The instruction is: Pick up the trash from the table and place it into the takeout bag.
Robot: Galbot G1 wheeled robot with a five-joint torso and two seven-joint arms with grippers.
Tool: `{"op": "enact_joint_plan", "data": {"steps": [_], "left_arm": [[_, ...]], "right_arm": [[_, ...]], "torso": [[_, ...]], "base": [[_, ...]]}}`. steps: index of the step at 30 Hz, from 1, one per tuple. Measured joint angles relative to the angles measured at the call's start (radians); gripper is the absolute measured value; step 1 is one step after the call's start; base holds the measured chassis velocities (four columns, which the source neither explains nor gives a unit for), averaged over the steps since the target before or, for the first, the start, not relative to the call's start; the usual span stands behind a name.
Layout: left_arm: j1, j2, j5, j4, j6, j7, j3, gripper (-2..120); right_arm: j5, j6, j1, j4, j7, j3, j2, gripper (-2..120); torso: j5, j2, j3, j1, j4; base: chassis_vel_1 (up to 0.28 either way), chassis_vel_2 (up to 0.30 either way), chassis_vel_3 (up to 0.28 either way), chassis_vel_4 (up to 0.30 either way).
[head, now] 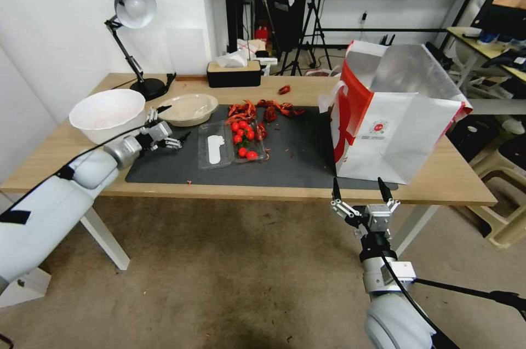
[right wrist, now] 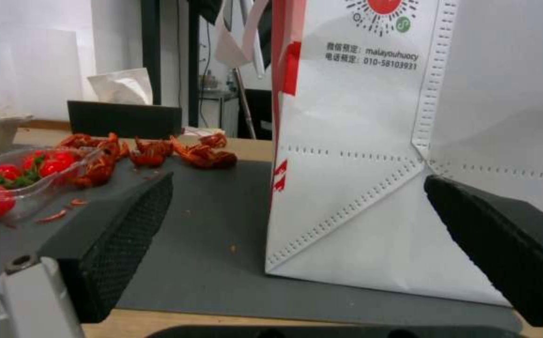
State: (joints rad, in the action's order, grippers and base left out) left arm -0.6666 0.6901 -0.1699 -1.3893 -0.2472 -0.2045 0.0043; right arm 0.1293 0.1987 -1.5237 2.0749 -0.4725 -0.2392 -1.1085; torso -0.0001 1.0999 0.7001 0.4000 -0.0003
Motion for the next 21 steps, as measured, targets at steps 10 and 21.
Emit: {"op": "enact_joint_plan", "data": {"steps": [10, 21], "left_arm": [[0.254, 0.019, 0.034, 0.189, 0.009, -0.126, 0.172, 64], [0.339, 0.032, 0.066, 0.292, -0.020, -0.186, 0.229, 27]], "right_arm": [[0.000, 0.000, 0.003, -0.006, 0.000, -0.008, -0.004, 100], [0.000, 0.001, 0.012, -0.017, 0.000, -0.007, -0.004, 100]], "torso": [[0.0002, 0.000, 0.000, 0.000, 0.0003], [0.0001, 0.000, 0.000, 0.000, 0.0003]], "base": [[0.000, 0.000, 0.000, 0.000], [0.000, 0.000, 0.000, 0.000]]}}
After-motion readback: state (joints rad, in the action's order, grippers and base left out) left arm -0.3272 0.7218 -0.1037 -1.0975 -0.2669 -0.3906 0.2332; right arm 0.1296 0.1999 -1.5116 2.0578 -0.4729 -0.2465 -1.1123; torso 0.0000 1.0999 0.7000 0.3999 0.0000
